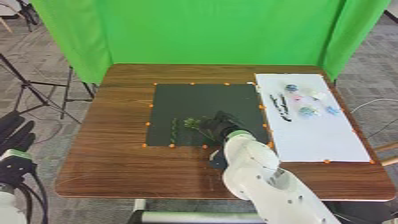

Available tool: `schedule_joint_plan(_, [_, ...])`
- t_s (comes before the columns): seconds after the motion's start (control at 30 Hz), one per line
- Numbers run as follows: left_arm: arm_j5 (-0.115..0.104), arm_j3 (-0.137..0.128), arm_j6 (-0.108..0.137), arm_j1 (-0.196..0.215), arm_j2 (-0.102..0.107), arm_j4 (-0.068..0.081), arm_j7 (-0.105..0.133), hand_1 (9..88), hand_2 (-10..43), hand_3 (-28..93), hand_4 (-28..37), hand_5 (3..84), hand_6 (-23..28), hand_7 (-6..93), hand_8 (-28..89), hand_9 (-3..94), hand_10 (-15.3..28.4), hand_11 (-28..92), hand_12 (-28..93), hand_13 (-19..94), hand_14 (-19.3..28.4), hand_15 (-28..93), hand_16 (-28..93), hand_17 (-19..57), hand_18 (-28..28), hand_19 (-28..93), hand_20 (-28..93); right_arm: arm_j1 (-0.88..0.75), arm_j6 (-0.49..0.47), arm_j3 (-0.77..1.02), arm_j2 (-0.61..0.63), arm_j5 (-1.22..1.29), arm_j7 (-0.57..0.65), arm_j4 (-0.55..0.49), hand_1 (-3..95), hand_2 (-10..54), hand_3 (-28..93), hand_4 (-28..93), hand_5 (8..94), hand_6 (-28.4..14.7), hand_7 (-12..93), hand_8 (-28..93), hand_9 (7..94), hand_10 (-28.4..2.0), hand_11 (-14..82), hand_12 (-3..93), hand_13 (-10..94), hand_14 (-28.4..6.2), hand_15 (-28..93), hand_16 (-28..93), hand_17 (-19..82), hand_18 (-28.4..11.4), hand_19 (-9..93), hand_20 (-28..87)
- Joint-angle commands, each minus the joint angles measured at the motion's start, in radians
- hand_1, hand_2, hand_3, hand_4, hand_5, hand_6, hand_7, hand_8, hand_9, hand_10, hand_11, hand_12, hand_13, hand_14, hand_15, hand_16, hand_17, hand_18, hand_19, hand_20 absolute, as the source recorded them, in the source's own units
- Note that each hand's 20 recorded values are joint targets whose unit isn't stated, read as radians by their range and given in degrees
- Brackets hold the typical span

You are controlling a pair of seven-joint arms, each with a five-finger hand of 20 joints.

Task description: Arrange flowers

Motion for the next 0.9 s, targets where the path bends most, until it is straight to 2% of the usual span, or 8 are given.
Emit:
schedule_joint_plan(0.03, [0.002, 0.006, -0.018, 0.0, -0.003, 0.003, -0.011, 21.8, 14.0, 71, -28.3, 41.0, 9.2, 24.6, -13, 31.9, 15.4, 30, 10, 21, 16.0, 49, -11, -7.1, 13.6, 35, 9, -0.016, 0.018, -0.014, -0.007, 0.044, -0.029, -0.03, 15.0, 16.3, 73, -17, 54.3, -14.2, 64, -15, 75.0, -24.7, 12.7, 12.2, 74, -17.5, 48, 25, 28, -28.4, 68, 48])
schedule_joint_plan(0.2, [0.006, 0.013, -0.018, -0.011, -0.002, 0.009, -0.021, 21.8, 14.1, 71, -28.3, 41.0, 9.3, 24.5, -13, 31.9, 15.3, 30, 10, 21, 16.0, 49, -11, -7.1, 13.6, 35, 9, -0.019, 0.004, -0.022, -0.018, 0.062, -0.037, -0.032, 14.7, 16.5, 73, -17, 54.1, -14.3, 65, -15, 74.0, -24.8, 12.9, 12.0, 73, -17.7, 48, 26, 27, -28.4, 67, 48])
schedule_joint_plan(0.4, [-0.011, 0.005, -0.023, -0.002, 0.0, 0.008, -0.012, 21.8, 14.1, 71, -28.3, 41.1, 9.3, 24.5, -13, 31.9, 15.4, 30, 10, 21, 16.1, 49, -11, -7.1, 13.6, 35, 9, -0.025, -0.014, -0.021, -0.02, 0.062, -0.033, -0.033, 14.4, 16.7, 73, -17, 54.1, -14.3, 64, -16, 73.7, -24.7, 13.1, 12.0, 73, -17.8, 49, 25, 26, -28.4, 67, 48])
schedule_joint_plan(0.47, [-0.007, 0.005, -0.027, -0.003, -0.006, 0.01, -0.017, 21.8, 14.1, 71, -28.3, 41.0, 9.2, 24.6, -13, 32.0, 15.5, 30, 9, 21, 16.1, 49, -11, -7.1, 13.6, 35, 9, -0.025, -0.024, -0.022, -0.017, 0.045, -0.004, -0.034, 14.5, 16.7, 73, -17, 54.3, -14.3, 63, -16, 73.9, -24.6, 13.1, 12.0, 73, -17.8, 49, 25, 27, -28.4, 67, 48])
schedule_joint_plan(0.57, [-0.012, 0.001, -0.023, 0.0, -0.007, 0.008, -0.01, 21.8, 14.1, 71, -28.3, 41.0, 9.2, 24.7, -13, 31.9, 15.5, 30, 9, 21, 16.0, 49, -11, -7.1, 13.6, 35, 9, -0.023, -0.041, 0.0, -0.013, 0.053, 0.027, -0.036, 14.7, 16.8, 72, -17, 55.7, -14.3, 62, -16, 74.9, -24.7, 13.2, 12.1, 74, -17.7, 49, 25, 27, -28.4, 67, 49])
schedule_joint_plan(0.67, [-0.009, -0.003, -0.025, 0.006, -0.013, 0.006, -0.01, 21.8, 14.1, 71, -28.3, 41.0, 9.3, 24.5, -14, 31.9, 15.4, 30, 9, 21, 16.0, 49, -11, -7.0, 13.6, 35, 9, -0.031, 0.0, 0.032, 0.025, 0.014, 0.028, -0.058, 15.3, 16.8, 72, -17, 56.6, -14.2, 60, -16, 75.6, -24.7, 13.0, 12.1, 74, -17.5, 49, 24, 28, -28.4, 67, 49])
schedule_joint_plan(0.8, [-0.018, -0.014, -0.023, 0.032, -0.021, -0.005, 0.003, 21.8, 14.1, 71, -28.3, 41.0, 9.3, 24.5, -13, 32.0, 15.4, 30, 9, 21, 16.0, 49, -11, -7.1, 13.5, 35, 9, -0.04, 0.023, 0.114, 0.048, 0.059, 0.043, -0.107, 15.2, 16.5, 72, -16, 56.9, -14.5, 57, -15, 75.7, -25.2, 12.7, 12.0, 75, -17.9, 48, 24, 28, -28.4, 67, 49])
schedule_joint_plan(0.9, [-0.022, -0.005, -0.02, 0.027, -0.02, -0.006, 0.011, 21.8, 14.2, 71, -28.3, 41.0, 9.2, 24.5, -13, 32.0, 15.4, 30, 9, 21, 16.0, 49, -11, -7.0, 13.5, 35, 9, -0.041, 0.017, 0.184, 0.083, 0.054, 0.018, -0.125, 15.9, 15.1, 72, -16, 57.4, -14.5, 56, -14, 75.0, -25.9, 12.4, 12.0, 75, -18.5, 47, 23, 28, -28.4, 67, 49])
